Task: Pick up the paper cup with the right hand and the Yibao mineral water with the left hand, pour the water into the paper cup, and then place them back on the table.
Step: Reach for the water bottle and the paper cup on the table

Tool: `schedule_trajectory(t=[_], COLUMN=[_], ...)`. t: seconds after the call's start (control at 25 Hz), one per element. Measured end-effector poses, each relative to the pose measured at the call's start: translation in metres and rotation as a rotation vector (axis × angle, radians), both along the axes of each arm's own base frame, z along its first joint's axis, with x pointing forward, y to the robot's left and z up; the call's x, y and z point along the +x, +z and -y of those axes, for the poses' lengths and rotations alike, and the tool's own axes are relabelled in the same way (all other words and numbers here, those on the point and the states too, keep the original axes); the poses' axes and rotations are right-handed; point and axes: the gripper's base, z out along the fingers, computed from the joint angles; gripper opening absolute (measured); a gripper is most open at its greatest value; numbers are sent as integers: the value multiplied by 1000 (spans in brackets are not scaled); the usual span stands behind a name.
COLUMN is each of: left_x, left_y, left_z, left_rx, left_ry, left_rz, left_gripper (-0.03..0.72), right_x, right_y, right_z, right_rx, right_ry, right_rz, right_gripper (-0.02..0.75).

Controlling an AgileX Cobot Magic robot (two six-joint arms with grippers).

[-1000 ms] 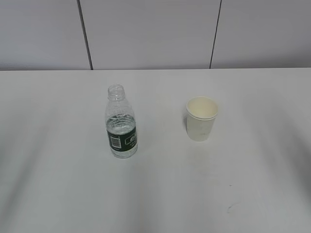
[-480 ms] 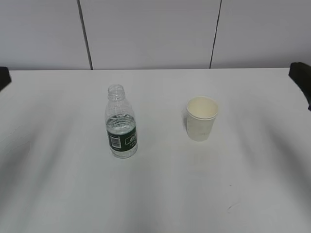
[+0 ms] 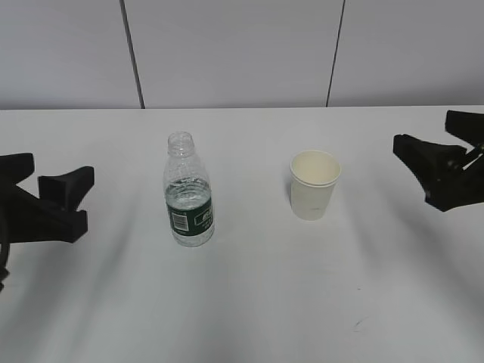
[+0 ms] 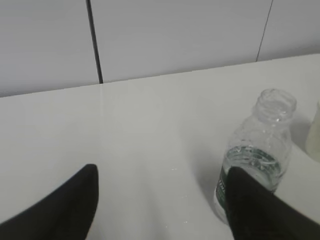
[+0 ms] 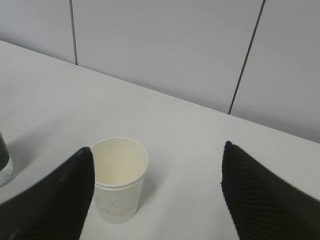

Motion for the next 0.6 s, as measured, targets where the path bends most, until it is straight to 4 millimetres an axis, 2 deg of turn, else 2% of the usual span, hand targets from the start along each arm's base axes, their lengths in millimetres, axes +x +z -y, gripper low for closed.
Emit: schedule_trajectory(t=[0.28,0.6], left_x=[17,28], left_y=[-34,-77], left_z=[18,29], left_rx=[7,64], left_ry=[-47,-75], left_rz=[-20,-52], left_gripper=[488,486], right_x=[17,28], right_y=[-36,-64], right_z=[-5,-10], right_rx=[26,35], right_ry=[36,92], right_rz=[-97,-96], right_gripper=[587,587])
